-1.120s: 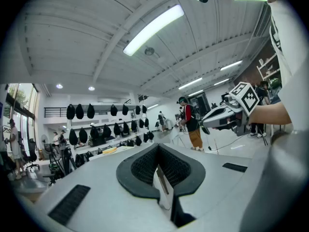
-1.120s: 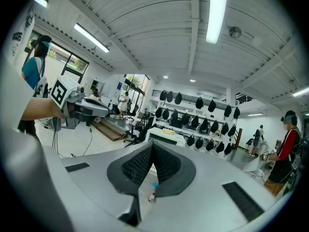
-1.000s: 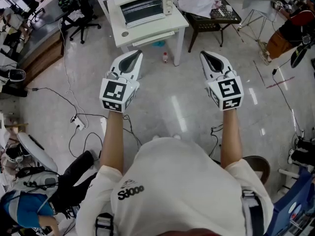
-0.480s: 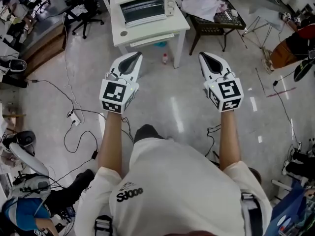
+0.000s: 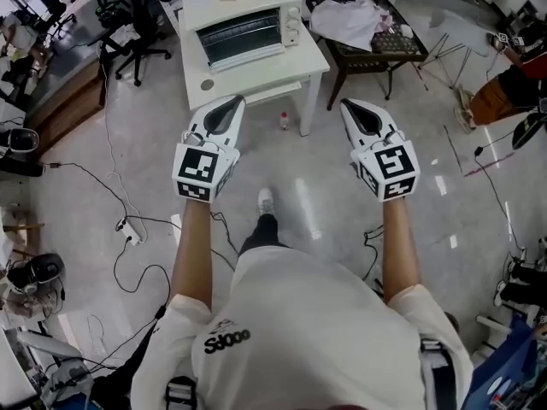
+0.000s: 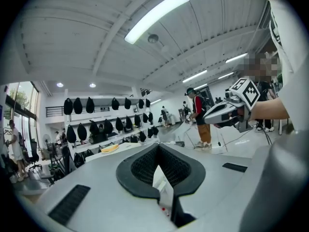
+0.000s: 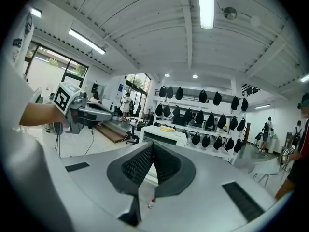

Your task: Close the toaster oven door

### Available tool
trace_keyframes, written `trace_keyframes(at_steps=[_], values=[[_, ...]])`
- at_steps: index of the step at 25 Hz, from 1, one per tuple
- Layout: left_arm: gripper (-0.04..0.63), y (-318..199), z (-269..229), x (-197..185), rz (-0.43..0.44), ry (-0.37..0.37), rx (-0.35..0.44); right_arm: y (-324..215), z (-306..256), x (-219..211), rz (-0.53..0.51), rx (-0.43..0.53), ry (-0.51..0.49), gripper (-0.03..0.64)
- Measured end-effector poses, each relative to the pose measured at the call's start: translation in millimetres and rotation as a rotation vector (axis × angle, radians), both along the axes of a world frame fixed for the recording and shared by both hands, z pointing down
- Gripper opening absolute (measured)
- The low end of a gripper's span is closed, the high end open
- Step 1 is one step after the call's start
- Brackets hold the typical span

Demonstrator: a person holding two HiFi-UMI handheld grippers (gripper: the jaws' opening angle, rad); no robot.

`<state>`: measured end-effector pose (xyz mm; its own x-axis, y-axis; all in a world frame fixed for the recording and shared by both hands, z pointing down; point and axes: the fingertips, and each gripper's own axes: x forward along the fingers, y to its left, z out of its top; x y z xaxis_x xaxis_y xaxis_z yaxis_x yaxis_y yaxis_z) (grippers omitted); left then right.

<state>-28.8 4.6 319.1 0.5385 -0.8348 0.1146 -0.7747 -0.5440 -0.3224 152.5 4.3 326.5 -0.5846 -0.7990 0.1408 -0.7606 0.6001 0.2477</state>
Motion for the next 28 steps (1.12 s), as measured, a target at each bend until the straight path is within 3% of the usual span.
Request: trace_keyframes(at_steps=[9, 16, 24, 28], values=[[0.018, -141.5, -16.9, -34.3, 0.046, -0.006, 0.003, -131.9, -15.0, -34.9, 0.046, -0.011, 0.006, 0.008], [0.018, -217.9, -3.0, -56.8, 0.053, -0.001, -0.04, -206.6, -1.2, -62.5, 0.046, -0.049, 0.007, 0.008], [0.018, -270.5, 43.9, -64.3, 0.058, 0.002, -0.122, -269.9, 65.6, -61.1, 0.085, -0.177, -0.004, 0.009], [0.018, -288.1, 73.5, -64.0, 0.019, 0.012, -0.179, -292.3, 111.1, -57.7, 0.073, -0.252, 0.014, 0.011]])
